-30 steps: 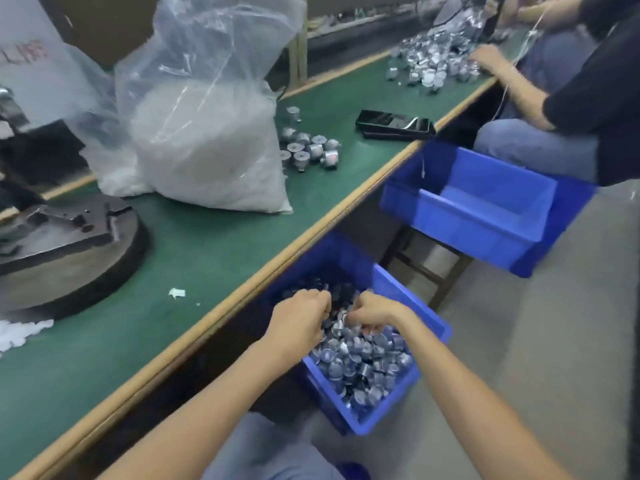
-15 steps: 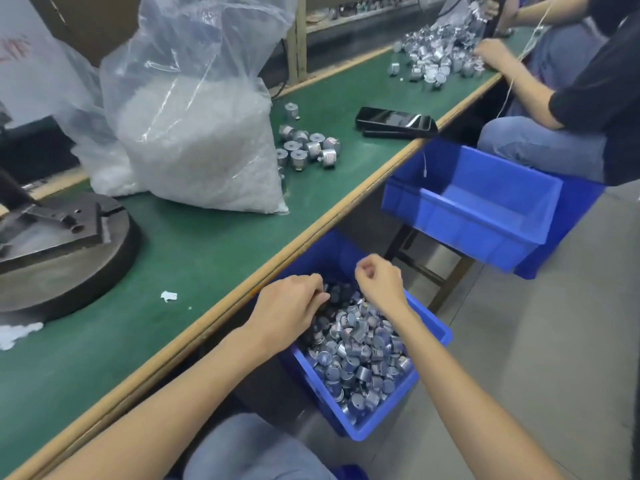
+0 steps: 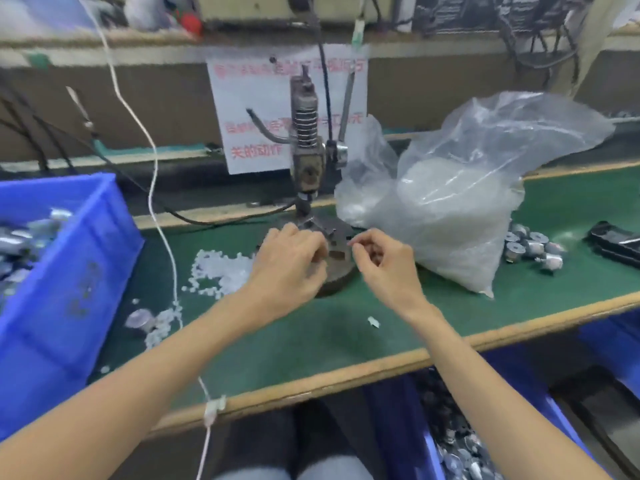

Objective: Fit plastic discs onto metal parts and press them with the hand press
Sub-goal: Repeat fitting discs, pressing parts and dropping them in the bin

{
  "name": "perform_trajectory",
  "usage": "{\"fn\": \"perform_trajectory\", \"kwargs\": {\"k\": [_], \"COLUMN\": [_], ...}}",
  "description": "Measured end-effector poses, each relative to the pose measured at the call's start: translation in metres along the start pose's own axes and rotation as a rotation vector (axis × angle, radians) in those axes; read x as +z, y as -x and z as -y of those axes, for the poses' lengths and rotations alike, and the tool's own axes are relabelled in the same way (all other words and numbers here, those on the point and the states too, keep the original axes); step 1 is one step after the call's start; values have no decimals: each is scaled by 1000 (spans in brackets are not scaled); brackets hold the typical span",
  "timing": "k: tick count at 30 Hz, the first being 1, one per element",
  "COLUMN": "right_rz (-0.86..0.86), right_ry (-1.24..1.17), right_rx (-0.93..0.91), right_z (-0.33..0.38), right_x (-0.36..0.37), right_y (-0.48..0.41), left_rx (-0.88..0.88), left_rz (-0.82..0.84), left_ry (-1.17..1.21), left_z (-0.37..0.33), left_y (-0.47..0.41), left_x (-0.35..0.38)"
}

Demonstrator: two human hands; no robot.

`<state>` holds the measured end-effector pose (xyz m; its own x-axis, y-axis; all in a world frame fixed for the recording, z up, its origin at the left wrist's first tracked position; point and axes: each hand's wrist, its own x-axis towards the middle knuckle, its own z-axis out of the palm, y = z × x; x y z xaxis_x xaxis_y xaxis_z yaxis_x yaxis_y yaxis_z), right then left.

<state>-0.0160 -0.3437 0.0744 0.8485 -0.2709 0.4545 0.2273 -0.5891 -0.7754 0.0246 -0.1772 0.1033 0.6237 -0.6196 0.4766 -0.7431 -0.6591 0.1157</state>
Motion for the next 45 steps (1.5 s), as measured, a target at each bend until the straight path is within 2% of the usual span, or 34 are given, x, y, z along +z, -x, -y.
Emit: {"fn": "perform_trajectory", "kwargs": {"k": [5,8,11,15,18,21,25,28,30,34,36,38,40,42,44,45], "right_rz": [243,380,506,669,799,1000,1323,1480,1561,1640,1638,1550,1338,1141,1057,1069], "right_ry": [-35,-60,-100,-76,-23,65,426,593,636,594,516,383,182,-41,-235,-310], "right_rx": [-250,-395,-525,-701,-775,-800,-809,-810,-810,-786,-766,-755,-720,-630,-503,-421], "right_z": [78,128,179,226,249,261,262,261,262,264,266,268,266,262,253,246], "right_x": [88,137,182,236,267,294,311,313,314,310,305,297,287,270,251,240], "right_y": [-38,-48,-47,-34,-23,-14,-7,-6,-5,-5,-6,-8,-13,-19,-28,-34], "left_rx": [-424,-585,-725,-893,-940,-927,-871,-807,-798,-822,-830,-846,-850,-866,-881,-869], "left_rz": [94,182,268,432,629,823,1092,1173,1173,1114,1074,985,807,550,313,231], "left_ry": [-354,-528,-607,-594,-536,-381,-25,171,227,193,179,102,-106,-273,-325,-344], "left_z": [78,103,125,154,167,175,176,175,174,171,171,170,166,157,144,136], "left_y": [37,71,107,150,179,197,202,201,201,204,203,201,194,181,161,149], "left_x": [-65,-102,-145,-186,-190,-184,-175,-175,-174,-171,-174,-183,-193,-199,-199,-195]}}
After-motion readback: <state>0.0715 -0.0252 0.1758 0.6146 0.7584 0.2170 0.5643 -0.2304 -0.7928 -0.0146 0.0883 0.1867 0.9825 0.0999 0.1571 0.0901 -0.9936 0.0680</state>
